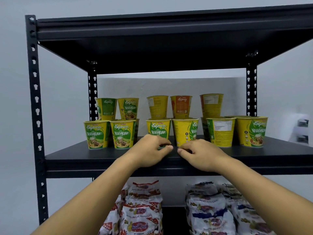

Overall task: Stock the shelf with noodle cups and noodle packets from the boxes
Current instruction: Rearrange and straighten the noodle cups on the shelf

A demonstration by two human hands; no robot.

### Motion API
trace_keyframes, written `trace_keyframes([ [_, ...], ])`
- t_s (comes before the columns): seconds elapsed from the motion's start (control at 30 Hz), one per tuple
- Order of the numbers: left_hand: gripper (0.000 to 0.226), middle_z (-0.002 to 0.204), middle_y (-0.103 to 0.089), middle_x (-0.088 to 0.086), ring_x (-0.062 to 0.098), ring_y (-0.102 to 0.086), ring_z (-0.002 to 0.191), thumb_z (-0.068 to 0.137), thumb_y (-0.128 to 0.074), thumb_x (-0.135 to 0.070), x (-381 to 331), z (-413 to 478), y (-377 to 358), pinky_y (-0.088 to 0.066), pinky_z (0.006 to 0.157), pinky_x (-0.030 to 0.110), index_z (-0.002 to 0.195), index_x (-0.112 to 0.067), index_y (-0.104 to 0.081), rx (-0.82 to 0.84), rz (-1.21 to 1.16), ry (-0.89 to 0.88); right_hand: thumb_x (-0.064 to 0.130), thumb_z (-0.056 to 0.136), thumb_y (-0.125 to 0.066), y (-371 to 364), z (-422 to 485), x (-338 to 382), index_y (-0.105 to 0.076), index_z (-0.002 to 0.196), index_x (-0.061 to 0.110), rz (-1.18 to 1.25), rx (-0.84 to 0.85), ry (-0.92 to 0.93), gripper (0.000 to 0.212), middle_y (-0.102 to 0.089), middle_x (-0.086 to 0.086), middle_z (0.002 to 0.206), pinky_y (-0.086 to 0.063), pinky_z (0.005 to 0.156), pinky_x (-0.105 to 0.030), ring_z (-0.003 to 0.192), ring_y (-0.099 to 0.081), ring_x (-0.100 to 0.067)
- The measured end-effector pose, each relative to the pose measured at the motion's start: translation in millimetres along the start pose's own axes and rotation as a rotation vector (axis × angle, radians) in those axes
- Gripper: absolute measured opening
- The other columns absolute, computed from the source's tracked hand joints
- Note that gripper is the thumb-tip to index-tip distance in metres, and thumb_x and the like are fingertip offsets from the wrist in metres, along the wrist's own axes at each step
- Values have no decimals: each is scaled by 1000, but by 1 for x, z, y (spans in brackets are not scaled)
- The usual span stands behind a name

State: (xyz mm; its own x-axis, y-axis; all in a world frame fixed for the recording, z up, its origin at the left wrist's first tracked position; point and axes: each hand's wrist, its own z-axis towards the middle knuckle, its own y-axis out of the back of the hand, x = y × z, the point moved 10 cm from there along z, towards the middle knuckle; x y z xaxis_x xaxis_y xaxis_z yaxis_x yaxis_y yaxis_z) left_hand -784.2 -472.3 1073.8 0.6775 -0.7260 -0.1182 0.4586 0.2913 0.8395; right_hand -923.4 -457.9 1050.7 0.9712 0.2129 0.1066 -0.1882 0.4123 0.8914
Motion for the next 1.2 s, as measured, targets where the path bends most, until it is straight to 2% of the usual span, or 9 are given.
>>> trace_keyframes([
  [0.2,42,134,-68,-5,10,-61,118,104,-54,-45,-11,15,-18,-49,101,29,137,-22,-66,104,-8,-26,62,101,-42,8,-10,-31,-60,140,33,28,110,-117,52,-59,4,144,-46,106,-39,131,-53,-21],
  [0.4,42,129,-70,-6,8,-61,110,102,-57,-47,-13,30,-27,-49,93,25,134,-23,-69,142,-33,-1,60,100,-42,11,-8,-46,-66,133,28,2,108,-163,52,-67,0,131,-49,100,-40,116,-59,-21],
  [0.6,38,127,-71,-8,7,-62,111,101,-58,-48,3,26,-33,-52,99,31,130,-27,-71,120,-100,40,60,104,-28,3,-15,-47,-59,138,32,-63,95,-145,54,-65,2,132,-50,96,-41,117,-58,-21],
  [0.7,37,123,-73,-9,8,-64,107,102,-55,-49,5,27,-36,-53,98,36,127,-28,-73,134,-85,50,60,103,-30,3,-14,-48,-58,140,32,-49,100,-156,54,-63,3,136,-50,98,-41,121,-57,-20],
  [0.8,37,127,-71,-9,10,-61,115,102,-54,-50,7,29,-40,-51,103,38,127,-30,-73,155,-91,71,57,100,-47,7,-9,-50,-59,141,29,67,87,-188,51,-61,3,140,-48,98,-35,123,-55,-19],
  [0.87,38,129,-70,-9,11,-59,120,102,-54,-51,9,30,-42,-49,106,40,128,-30,-72,162,-98,84,55,95,-59,15,-3,-56,-54,145,24,178,32,-246,58,-56,1,145,-45,101,-33,128,-53,-20],
  [0.97,38,130,-70,-9,11,-60,118,102,-55,-50,9,30,-43,-50,105,38,129,-29,-72,166,-105,93,52,90,-70,23,9,-67,-39,153,20,394,-70,-361,78,-47,-4,154,-42,109,-40,137,-47,-24],
  [1.1,36,130,-70,-8,8,-63,114,101,-58,-47,8,30,-39,-51,101,32,129,-29,-72,158,-135,96,34,85,-82,20,27,-72,-37,150,11,643,-130,-479,82,-50,-9,149,-40,93,-36,132,-48,-27],
  [1.2,36,130,-70,-9,8,-62,115,100,-60,-46,9,30,-39,-51,101,31,129,-28,-72,160,-156,102,20,80,-86,12,37,-74,-37,149,10,738,-134,-529,85,-55,-11,139,-41,95,-39,128,-50,-30],
])
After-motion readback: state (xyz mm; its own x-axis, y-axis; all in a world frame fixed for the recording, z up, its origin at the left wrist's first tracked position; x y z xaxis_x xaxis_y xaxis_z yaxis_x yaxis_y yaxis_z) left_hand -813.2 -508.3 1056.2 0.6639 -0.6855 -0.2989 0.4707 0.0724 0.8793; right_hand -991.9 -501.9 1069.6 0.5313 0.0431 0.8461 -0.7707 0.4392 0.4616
